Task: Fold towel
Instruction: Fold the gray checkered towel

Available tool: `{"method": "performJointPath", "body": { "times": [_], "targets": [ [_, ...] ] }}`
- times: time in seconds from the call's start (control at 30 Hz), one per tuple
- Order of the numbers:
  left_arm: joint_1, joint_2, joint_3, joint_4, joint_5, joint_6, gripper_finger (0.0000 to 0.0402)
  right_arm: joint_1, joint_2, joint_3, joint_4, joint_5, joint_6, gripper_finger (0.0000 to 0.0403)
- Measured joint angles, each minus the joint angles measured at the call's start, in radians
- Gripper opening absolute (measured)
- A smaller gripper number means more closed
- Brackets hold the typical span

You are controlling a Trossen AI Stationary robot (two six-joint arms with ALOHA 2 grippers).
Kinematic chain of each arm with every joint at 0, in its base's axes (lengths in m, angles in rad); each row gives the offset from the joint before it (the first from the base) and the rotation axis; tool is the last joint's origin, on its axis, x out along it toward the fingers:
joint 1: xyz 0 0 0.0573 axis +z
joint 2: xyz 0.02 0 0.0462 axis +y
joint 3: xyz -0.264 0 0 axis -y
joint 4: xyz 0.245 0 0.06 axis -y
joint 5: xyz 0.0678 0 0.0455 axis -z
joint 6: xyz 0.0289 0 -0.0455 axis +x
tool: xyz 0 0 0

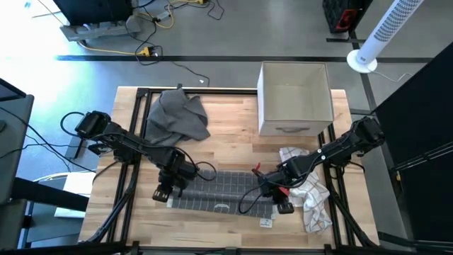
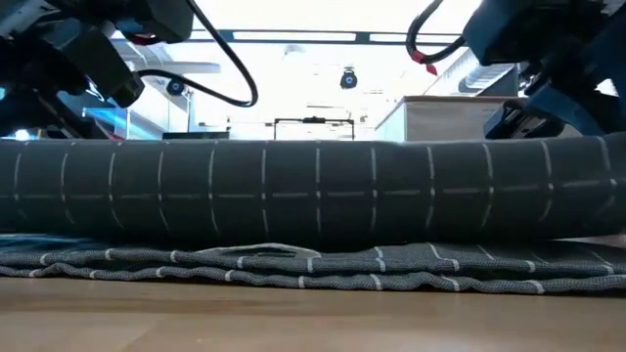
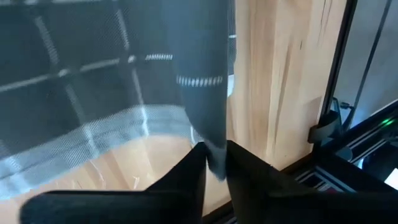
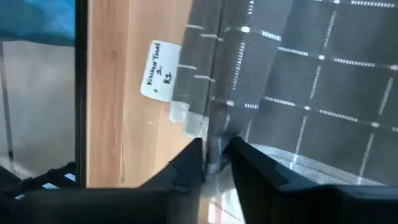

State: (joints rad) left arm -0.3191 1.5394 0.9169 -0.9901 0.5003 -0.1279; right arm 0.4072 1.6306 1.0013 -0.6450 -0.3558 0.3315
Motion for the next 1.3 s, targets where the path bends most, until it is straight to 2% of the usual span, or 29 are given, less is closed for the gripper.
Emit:
{"method": "performJointPath", "body": {
  "times": [0.2, 0.47, 0.63, 0.77, 0.83, 0.93, 1.1, 1.23, 1.3],
  "targets": [
    [0.015, 0.000, 0.000, -0.028, -0.010, -0.028, 0.0115, -0.004, -0.006, 0.000, -0.011, 0.000, 0.027, 0.0132],
    [0.046, 0.000, 0.000, -0.162, -0.024, -0.026, 0.0133, -0.005, -0.090, 0.000, -0.060, -0.057, 0.138, 0.0152],
    [0.047, -0.001, 0.000, -0.184, -0.146, -0.027, 0.0133, 0.002, -0.156, 0.000, -0.121, -0.054, 0.227, 0.0154],
    [0.048, -0.001, -0.004, -0.088, -0.229, -0.001, 0.0133, 0.002, -0.175, 0.000, -0.118, 0.041, 0.271, 0.0153],
    [0.051, -0.001, -0.013, 0.020, -0.229, 0.030, 0.0128, -0.001, -0.167, -0.011, -0.064, 0.104, 0.259, 0.0145],
    [0.059, -0.002, -0.065, 0.185, -0.227, 0.035, 0.0112, -0.017, -0.133, -0.059, 0.038, 0.142, 0.255, 0.0115],
    [0.095, -0.002, -0.177, 0.327, -0.223, -0.031, 0.0059, -0.044, -0.076, -0.155, 0.143, 0.191, 0.261, 0.0017],
    [0.117, -0.008, -0.241, 0.359, -0.209, -0.092, 0.0010, -0.069, -0.063, -0.219, 0.189, 0.190, 0.297, 0.0010],
    [0.119, -0.008, -0.259, 0.370, -0.209, -0.105, 0.0005, -0.087, -0.063, -0.248, 0.209, 0.192, 0.301, 0.0004]
  ]
}}
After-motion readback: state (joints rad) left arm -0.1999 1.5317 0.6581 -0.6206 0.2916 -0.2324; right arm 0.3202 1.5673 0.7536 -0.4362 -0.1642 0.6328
